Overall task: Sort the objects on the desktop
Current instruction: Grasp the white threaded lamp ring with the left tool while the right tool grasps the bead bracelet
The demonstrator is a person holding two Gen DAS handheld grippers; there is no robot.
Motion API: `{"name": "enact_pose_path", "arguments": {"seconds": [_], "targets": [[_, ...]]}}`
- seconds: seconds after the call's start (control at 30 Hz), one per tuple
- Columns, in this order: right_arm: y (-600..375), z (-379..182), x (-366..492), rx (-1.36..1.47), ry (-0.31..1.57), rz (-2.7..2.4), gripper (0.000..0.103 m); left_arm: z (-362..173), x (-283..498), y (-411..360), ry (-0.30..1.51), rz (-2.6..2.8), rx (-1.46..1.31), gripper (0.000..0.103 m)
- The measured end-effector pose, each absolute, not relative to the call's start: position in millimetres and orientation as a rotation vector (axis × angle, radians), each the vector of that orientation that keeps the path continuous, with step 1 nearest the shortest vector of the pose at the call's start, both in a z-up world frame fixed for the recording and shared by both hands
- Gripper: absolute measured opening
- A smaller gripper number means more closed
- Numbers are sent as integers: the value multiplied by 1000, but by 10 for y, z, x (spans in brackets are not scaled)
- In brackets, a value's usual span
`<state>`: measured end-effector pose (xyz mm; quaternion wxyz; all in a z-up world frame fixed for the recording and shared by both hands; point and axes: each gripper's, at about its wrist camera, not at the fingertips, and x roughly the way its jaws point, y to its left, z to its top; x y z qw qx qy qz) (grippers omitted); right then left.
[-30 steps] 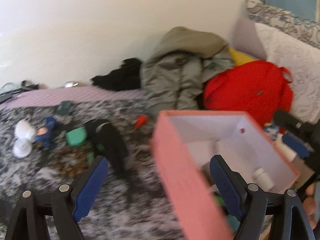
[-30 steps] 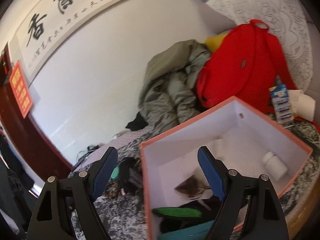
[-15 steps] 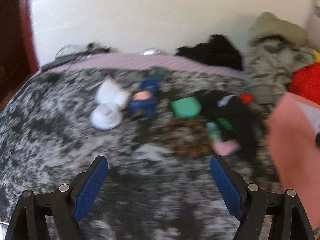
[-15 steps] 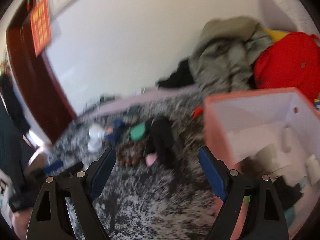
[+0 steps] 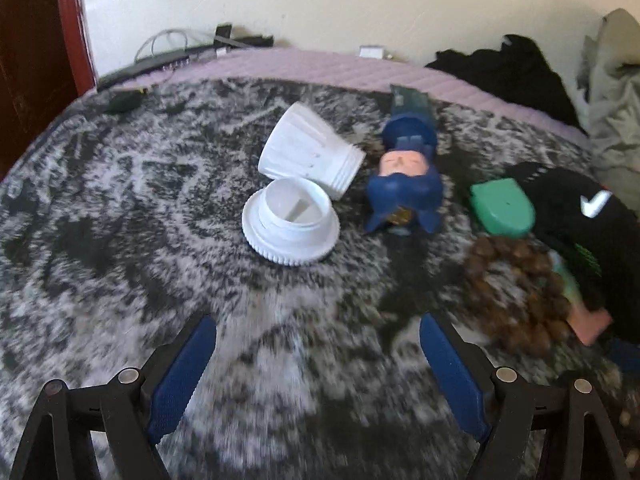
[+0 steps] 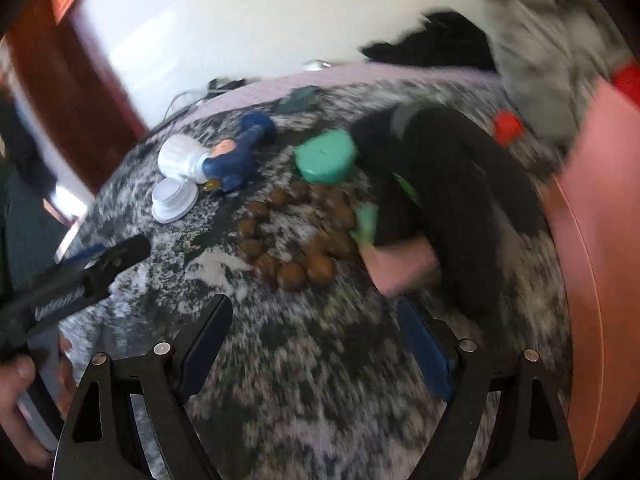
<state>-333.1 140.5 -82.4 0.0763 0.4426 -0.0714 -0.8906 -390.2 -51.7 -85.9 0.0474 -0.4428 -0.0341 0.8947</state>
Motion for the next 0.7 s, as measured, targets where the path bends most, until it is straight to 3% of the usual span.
{"name": "enact_pose_path", "arguments": {"seconds": [0.23,0.37,0.43,0.47,0.57,0.7], "targets": [[756,-1027,-3603,1206,300,-2659,89,-1122,-4376,-595,-165,2758,-1400,87],[664,-1109,-3703,1185,361,-2638,83,-1139,-4463,-570,-124,2787,-1362,87],[715,-1097,-3737,1184,308,-2606,45,-1107,-4433,-591,-143,2791,-1335,68],[720,-1108,-3751,1191,296,-2598,27,-1091,-4418,-602,-152,2792,-1321,64],[780,-1081,-3733,1193,265,-2597,20,-1043,-4373,-635,-180,2797,-1281,63],[837,-1012,-3653,1200,224,-2591,20,-878,-4091,-599,-131,2801,-1253,63]]}}
